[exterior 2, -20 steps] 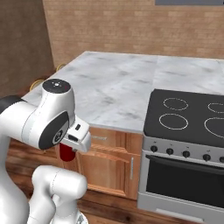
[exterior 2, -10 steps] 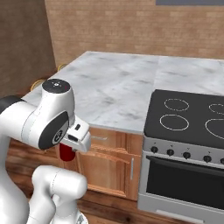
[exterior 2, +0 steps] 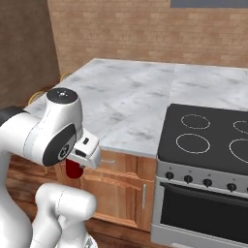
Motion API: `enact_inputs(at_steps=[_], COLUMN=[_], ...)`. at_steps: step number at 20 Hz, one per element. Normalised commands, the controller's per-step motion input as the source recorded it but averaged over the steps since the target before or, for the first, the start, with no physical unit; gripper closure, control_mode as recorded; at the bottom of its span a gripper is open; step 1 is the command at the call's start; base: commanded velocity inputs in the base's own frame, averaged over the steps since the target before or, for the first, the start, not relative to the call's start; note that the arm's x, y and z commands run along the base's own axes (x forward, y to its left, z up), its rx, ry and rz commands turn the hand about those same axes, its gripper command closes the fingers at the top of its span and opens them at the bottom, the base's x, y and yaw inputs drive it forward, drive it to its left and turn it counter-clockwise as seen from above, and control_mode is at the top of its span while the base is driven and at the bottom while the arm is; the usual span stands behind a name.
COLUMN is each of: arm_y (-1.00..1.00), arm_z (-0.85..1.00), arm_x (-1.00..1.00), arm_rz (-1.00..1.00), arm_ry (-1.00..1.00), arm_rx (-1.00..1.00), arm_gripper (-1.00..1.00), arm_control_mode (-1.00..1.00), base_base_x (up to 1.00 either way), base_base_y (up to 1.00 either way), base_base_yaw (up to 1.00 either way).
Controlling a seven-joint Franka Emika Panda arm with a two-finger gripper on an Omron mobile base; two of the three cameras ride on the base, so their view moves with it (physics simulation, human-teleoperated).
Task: Four empty soda cans are scattered around the kitchen. Gather all the cans and cluster them next to the stove for recycling.
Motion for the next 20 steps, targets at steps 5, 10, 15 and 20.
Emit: enact_inputs(at_steps=[5,10,15,20], arm_y=[0.0,0.0,0.0,0.0], arm_z=[0.0,0.0,0.0,0.0], arm_x=[0.0,0.0,0.0,0.0], arm_rz=[0.0,0.0,0.0,0.0], arm_ry=[0.0,0.0,0.0,0.0], arm_rx=[0.0,0.0,0.0,0.0], arm_gripper=[1.0,1.0,1.0,1.0], arm_control_mode=[1.0,1.0,1.0,1.0], base_base_x=[0.19,0.26,0.16,0.25], base_base_y=[-0.08,-0.08,-0.17,-0.17], base_base_yaw=[0.0,0.0,0.0,0.0])
